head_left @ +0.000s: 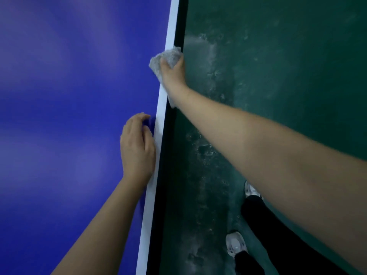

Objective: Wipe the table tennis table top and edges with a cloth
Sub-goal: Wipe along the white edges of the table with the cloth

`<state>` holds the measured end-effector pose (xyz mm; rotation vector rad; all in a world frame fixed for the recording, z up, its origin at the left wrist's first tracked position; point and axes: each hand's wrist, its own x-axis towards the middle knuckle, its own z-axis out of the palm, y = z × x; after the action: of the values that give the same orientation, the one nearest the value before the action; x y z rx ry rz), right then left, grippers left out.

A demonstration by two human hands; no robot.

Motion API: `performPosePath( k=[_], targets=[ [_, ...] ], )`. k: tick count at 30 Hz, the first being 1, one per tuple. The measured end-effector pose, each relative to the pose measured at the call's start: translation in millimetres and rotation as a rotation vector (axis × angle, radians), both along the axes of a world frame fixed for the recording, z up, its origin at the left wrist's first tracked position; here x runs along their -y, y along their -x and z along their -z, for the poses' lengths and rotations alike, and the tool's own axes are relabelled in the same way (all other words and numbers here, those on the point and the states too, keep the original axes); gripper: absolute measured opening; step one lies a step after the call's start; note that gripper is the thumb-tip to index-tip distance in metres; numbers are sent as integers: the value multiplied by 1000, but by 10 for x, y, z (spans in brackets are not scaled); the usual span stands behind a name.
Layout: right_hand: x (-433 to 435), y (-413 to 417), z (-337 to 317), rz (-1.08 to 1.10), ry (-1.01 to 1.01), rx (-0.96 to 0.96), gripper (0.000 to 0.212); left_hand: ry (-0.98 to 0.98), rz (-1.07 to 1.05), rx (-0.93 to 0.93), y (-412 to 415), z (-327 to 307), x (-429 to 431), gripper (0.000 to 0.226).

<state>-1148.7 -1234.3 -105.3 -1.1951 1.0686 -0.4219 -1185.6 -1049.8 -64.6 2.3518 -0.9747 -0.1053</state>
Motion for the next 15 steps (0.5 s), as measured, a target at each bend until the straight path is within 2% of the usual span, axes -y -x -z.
performPosePath(
  k=[4,8,10,15],
  targets=[
    [-900,530,-50,-22,22,62,81,-23,-74,6,-488,-1,456,34],
    [-1780,1086,-52,-172,-158,80,90,-172,-151,79,-855,53,864,42],
    [-1656,1038,-28,-179,-188,41,91,-205,-187,99,-888,94,952,44],
    [-793,484,-11,-10,4,75,81,-196,-184,126,-902,138,942,46]
  ],
)
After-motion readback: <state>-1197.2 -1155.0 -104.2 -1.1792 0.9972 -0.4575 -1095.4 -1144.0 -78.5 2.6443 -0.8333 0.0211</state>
